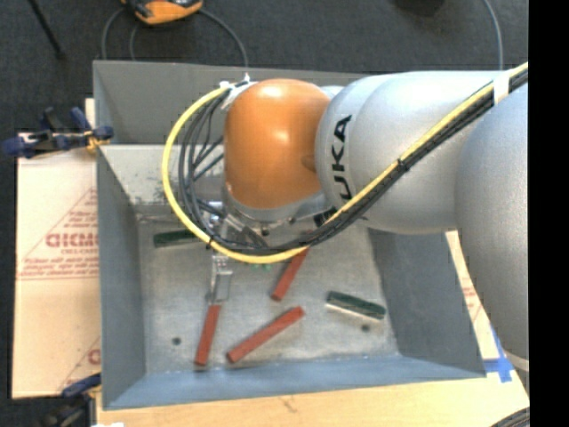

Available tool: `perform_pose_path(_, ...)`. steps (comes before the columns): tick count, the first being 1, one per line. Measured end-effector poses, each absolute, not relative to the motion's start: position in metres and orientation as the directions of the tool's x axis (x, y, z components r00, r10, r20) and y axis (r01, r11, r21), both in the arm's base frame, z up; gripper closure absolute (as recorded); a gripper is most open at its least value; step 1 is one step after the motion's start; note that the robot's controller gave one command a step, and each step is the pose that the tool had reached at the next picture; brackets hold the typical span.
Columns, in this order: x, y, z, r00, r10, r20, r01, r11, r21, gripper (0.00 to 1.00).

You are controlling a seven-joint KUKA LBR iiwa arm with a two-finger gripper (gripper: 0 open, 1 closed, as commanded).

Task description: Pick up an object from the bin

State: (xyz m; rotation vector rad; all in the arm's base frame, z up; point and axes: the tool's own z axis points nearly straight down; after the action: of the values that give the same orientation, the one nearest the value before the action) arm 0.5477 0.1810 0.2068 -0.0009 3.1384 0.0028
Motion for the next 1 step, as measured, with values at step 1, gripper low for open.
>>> perform_pose_path(1,0.5436,0.1727,0.1608,-0.991,-0.134,-0.006,-0.134,0.991,0.000,0.00)
